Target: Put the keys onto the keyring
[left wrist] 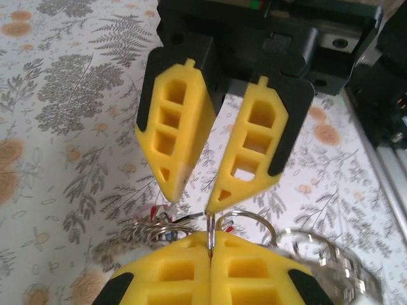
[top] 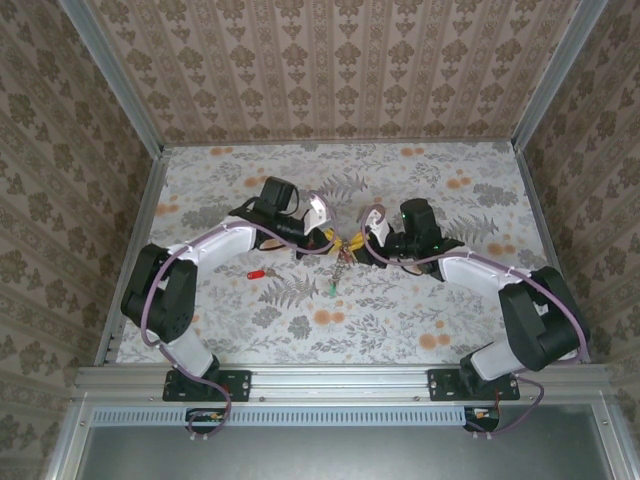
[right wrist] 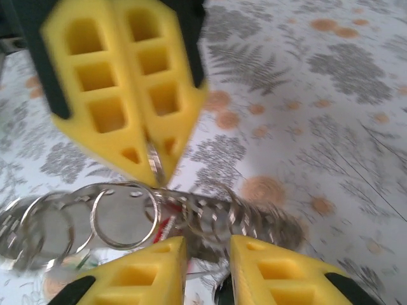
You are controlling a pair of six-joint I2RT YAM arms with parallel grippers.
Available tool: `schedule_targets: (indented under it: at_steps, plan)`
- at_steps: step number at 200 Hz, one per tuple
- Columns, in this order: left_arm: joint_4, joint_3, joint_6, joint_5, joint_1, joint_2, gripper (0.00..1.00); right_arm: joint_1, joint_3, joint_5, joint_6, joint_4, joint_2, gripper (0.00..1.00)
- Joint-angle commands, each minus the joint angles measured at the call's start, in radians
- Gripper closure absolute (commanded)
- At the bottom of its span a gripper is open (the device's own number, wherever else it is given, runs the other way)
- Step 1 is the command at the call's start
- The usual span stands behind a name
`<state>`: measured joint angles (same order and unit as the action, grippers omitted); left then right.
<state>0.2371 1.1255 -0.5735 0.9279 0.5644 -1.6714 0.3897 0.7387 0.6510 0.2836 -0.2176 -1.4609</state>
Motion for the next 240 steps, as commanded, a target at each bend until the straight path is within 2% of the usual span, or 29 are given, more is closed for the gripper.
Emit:
schedule_targets:
  at_steps: [1,27,52,70,100,155,184,209,219,240]
  plan:
    - [0.156,0.078,-0.138,-0.091,0.029,-0.007,1.00,-0.016,-0.036,-0.181,-0.130,-0.061,0.063,0.73]
    - [0.202,0.128,-0.180,-0.136,0.078,-0.049,1.00,-0.032,-0.071,-0.339,-0.282,-0.049,0.141,0.71]
    - [0.257,0.208,-0.209,-0.169,0.136,-0.116,1.00,-0.060,-0.069,-0.553,-0.469,0.090,0.193,0.69]
    - [0.275,0.268,-0.217,-0.186,0.179,-0.173,1.00,-0.099,-0.074,-0.654,-0.612,0.192,0.237,0.69]
    - [0.292,0.348,-0.223,-0.189,0.241,-0.262,1.00,-0.157,-0.130,-0.646,-0.721,0.254,0.328,0.68]
    - [0.241,0.369,-0.165,-0.193,0.293,-0.369,1.00,-0.161,-0.258,-0.663,-0.779,0.311,0.478,0.64]
    - [0.228,0.357,-0.129,-0.224,0.306,-0.402,1.00,-0.162,-0.311,-0.596,-0.835,0.318,0.519,0.63]
    - [0.198,0.346,-0.037,-0.263,0.314,-0.414,0.85,-0.162,-0.312,-0.503,-0.837,0.349,0.495,0.63]
    - [0.164,0.335,0.037,-0.293,0.312,-0.401,0.78,-0.161,-0.300,-0.470,-0.833,0.368,0.476,0.62]
    - [0.013,0.237,0.223,-0.329,0.301,-0.324,0.70,-0.162,-0.278,-0.415,-0.814,0.387,0.435,0.62]
